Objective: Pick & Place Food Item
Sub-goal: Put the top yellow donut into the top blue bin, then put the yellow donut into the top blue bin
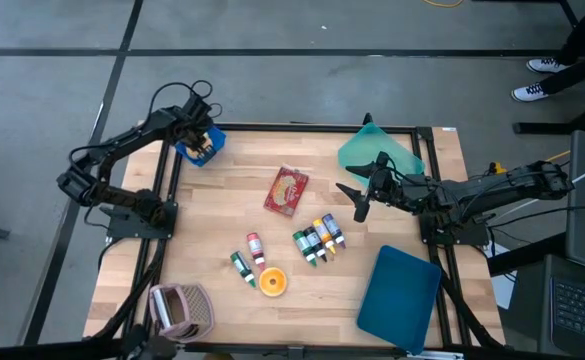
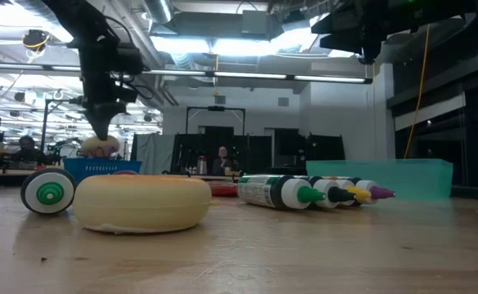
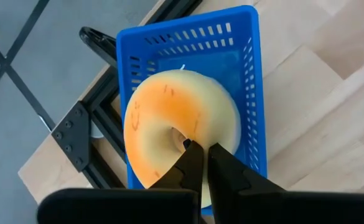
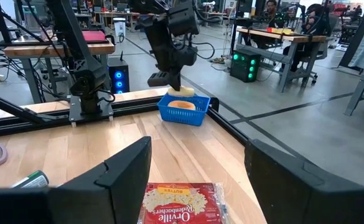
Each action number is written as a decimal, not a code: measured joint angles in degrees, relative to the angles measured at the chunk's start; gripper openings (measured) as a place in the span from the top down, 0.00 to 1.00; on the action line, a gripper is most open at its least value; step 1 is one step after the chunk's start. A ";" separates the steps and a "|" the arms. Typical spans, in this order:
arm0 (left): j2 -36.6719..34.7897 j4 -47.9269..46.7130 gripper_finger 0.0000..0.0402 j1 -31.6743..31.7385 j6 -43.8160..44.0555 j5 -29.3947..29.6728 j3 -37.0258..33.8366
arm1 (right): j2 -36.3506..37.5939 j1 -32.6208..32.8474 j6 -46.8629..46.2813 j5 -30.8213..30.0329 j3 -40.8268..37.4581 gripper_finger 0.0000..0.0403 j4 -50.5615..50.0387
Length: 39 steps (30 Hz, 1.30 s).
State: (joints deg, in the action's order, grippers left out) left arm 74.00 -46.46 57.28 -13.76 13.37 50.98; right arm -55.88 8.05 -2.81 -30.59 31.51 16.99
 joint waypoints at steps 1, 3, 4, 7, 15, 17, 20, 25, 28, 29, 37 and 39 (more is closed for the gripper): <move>0.37 0.05 0.99 0.00 -0.04 0.00 0.00 | 0.00 0.00 -0.02 0.00 0.00 0.37 0.00; 1.32 0.28 0.99 0.00 -0.26 0.02 0.00 | 0.00 0.00 -0.02 0.00 0.00 0.37 0.00; 1.92 0.48 0.99 -0.01 -0.41 0.09 0.00 | 0.00 0.00 -0.03 0.00 0.00 0.37 0.00; 3.58 1.20 0.99 0.00 -0.66 0.54 0.00 | 0.00 0.00 -0.20 0.00 0.00 0.37 0.00; 5.40 2.00 0.99 0.35 -0.95 0.79 0.00 | 0.00 0.00 -0.20 0.00 0.00 0.37 0.00; 5.40 1.57 0.97 0.39 -0.56 0.55 0.00 | 0.00 0.00 -0.20 0.00 0.00 0.37 0.00; 5.40 1.18 0.91 0.39 -0.54 -1.25 0.00 | 0.00 0.00 -0.20 0.00 0.00 0.37 0.00; 5.40 0.90 0.76 0.39 -0.56 -2.28 0.00 | 0.00 0.00 -0.20 0.00 0.00 0.37 0.00; 5.34 0.84 0.68 0.37 -0.54 -0.82 0.00 | 0.00 0.00 -0.17 0.00 0.00 0.37 0.00; 5.26 0.83 0.65 0.39 -0.58 -0.17 0.00 | 0.00 0.00 -0.17 0.00 0.00 0.37 0.00; 2.33 1.27 0.52 0.10 -0.96 1.85 0.00 | 0.00 0.00 -0.17 0.00 0.00 0.37 0.00; 0.80 1.46 0.51 -0.54 -0.98 0.41 0.00 | 0.00 0.00 -0.17 0.00 0.00 0.37 0.00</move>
State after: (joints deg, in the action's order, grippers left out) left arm 74.80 -45.00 56.74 -14.74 13.78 50.98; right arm -55.88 8.05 -2.98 -30.59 31.51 16.99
